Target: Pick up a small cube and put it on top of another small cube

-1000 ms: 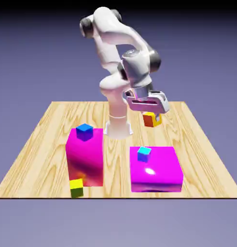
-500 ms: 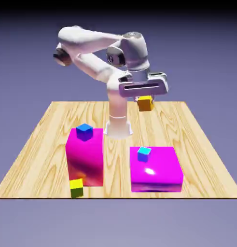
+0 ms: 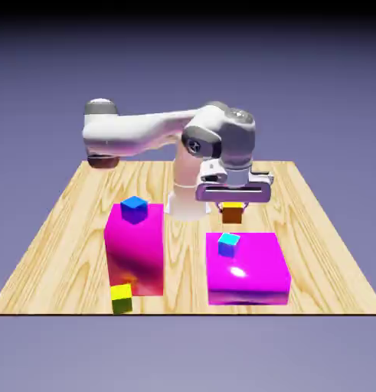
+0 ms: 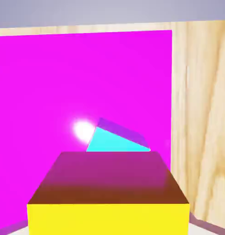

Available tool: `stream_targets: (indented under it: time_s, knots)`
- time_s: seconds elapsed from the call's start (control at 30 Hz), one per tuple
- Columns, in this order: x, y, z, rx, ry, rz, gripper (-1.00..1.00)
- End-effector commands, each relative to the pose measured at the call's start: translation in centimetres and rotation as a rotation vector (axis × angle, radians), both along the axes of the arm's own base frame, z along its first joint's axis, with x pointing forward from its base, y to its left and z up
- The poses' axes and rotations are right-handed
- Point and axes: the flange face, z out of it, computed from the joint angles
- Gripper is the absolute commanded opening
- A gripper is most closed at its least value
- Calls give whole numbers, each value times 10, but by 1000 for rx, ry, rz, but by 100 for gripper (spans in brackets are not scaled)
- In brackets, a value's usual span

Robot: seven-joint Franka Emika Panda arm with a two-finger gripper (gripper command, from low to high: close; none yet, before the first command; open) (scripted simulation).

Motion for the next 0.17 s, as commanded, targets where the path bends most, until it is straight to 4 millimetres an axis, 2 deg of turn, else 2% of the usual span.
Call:
stream_targets:
  time_s: [0.0,0.03,0.07,0.1,0.13]
  knots:
    - [-3,0,-17,1,0,2,-100]
    - [-4,0,-17,1,0,2,-100]
    - [-4,0,-17,1,0,2,100]
    - [-4,0,-17,1,0,2,100]
    - [0,0,-1,-1,0,0,100]
